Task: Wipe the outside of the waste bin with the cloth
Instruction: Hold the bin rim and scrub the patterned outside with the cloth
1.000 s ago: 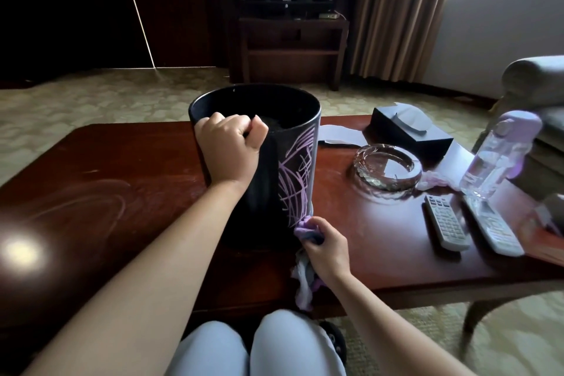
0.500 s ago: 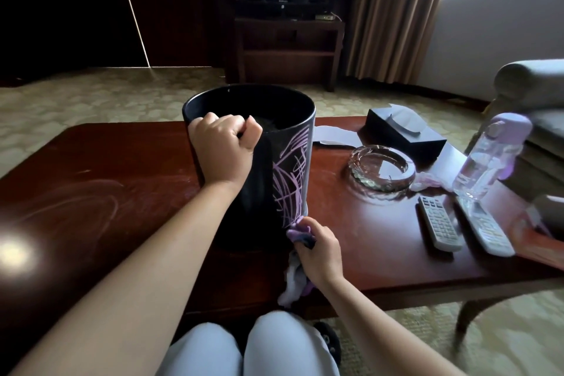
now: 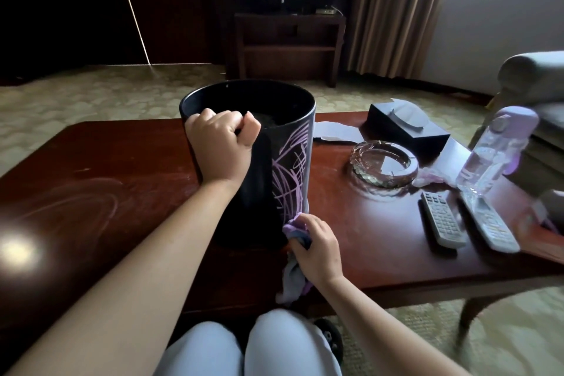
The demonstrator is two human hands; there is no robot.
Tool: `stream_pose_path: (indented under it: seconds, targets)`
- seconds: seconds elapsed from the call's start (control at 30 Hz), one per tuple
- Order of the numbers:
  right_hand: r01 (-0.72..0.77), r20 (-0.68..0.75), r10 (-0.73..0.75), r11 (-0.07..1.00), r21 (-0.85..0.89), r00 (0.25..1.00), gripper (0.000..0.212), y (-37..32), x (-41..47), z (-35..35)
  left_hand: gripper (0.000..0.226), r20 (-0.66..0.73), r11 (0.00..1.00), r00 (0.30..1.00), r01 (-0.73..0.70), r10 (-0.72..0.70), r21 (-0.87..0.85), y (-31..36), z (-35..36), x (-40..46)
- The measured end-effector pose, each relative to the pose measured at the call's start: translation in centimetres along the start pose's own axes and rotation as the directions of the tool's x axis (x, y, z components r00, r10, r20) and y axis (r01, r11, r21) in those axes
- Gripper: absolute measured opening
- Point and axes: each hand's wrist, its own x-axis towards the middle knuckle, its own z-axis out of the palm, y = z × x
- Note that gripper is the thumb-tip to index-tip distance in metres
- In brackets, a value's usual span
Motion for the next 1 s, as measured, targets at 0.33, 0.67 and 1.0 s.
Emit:
stream_pose_path:
  seconds: [0.33, 0.67, 1.0]
  targets:
    - [-0.066, -0.063, 0.071, 0.995, 0.079, 0.996, 0.021, 0.4, 0.4, 0.2, 0.044, 0.012, 1.0, 1.0, 0.007, -0.007, -0.002, 0.1, -0.1, 0.1]
    - [-0.047, -0.149, 0.061, 0.994, 0.094, 0.987, 0.021, 0.0, 0.7, 0.6, 0.043, -0.002, 1.0, 1.0, -0.009, 0.009, 0.002, 0.1, -0.1, 0.0]
    - [0.084, -0.09, -0.071, 0.984, 0.155, 0.993, 0.02, -0.9, 0.7, 1.0, 0.043, 0.004, 1.0, 1.0, 0.004, -0.004, 0.003, 0.1, -0.1, 0.0]
